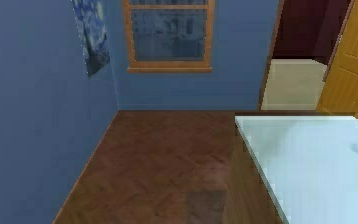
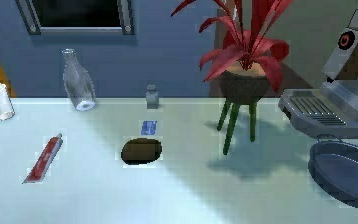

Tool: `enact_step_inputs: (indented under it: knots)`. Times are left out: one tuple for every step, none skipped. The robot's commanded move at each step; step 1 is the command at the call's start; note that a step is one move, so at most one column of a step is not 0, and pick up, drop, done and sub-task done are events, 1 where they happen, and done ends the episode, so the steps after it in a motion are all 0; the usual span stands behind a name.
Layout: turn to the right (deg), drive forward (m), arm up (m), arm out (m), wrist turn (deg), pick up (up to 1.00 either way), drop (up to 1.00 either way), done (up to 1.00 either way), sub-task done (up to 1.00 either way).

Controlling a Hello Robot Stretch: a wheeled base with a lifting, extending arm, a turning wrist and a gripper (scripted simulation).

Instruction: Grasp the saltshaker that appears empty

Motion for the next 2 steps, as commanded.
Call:
enact_step_inputs:
  knots:
    - [0.0,0.00,0.50,0.00,0.0,0.00,0.00,0.00,0.00]
    - [0.0,0.00,0.38,0.00,0.0,0.00,0.00,0.00,0.00]
